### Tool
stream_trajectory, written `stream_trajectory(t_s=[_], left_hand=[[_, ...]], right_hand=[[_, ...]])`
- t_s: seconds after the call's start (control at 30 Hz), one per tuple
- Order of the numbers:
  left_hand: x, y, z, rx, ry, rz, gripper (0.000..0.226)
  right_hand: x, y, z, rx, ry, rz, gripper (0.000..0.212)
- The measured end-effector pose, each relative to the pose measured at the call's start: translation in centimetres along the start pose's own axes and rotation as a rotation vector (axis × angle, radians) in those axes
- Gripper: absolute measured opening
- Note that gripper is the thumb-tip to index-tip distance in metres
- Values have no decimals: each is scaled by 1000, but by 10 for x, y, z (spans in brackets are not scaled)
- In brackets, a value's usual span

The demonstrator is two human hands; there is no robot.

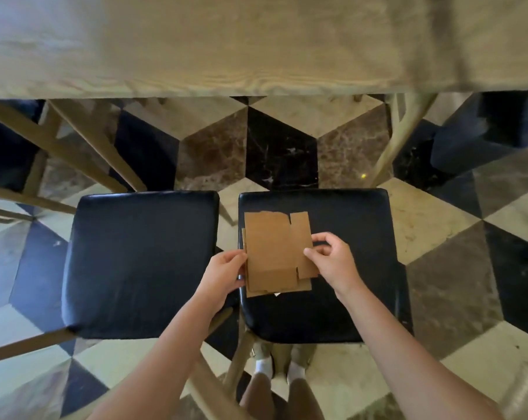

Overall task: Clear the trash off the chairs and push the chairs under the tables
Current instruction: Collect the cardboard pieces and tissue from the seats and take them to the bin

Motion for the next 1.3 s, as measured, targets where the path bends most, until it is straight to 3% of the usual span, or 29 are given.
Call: stream_trajectory(t_s=[0.17,0.4,0.53,0.7,0.77,0.97,1.13,1.3], left_hand=[[0,3,8,-101,33,105,5],[18,13,34,-110,148,187,11],[35,8,48,-89,264,158,16],[47,-11,60,-9,326,150,9],[48,-13,64,-1,320,141,8],[51,-17,68,-7,315,125,11],[51,-15,64,-20,299,102,14],[42,-5,52,-80,247,60,9]], right_hand=[[-27,15,23,-23,59,-52,13],[-49,25,52,78,-22,-144,15],[-57,55,68,51,48,-229,23],[-75,93,77,244,10,-957,67],[-87,105,80,291,-24,-1120,76],[-108,129,82,298,25,-1249,57],[-102,132,78,233,32,-1124,27],[-76,102,68,212,131,-1003,32]])
Point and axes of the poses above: each hand's wrist, its own z-axis towards the middle knuckle, its own x-axis out of the back of the hand, y = z × x, the point moved 2 cm from there along z, towards the middle knuckle, and after that the axes turned 13 degrees about -z, right-handed, at the moved point
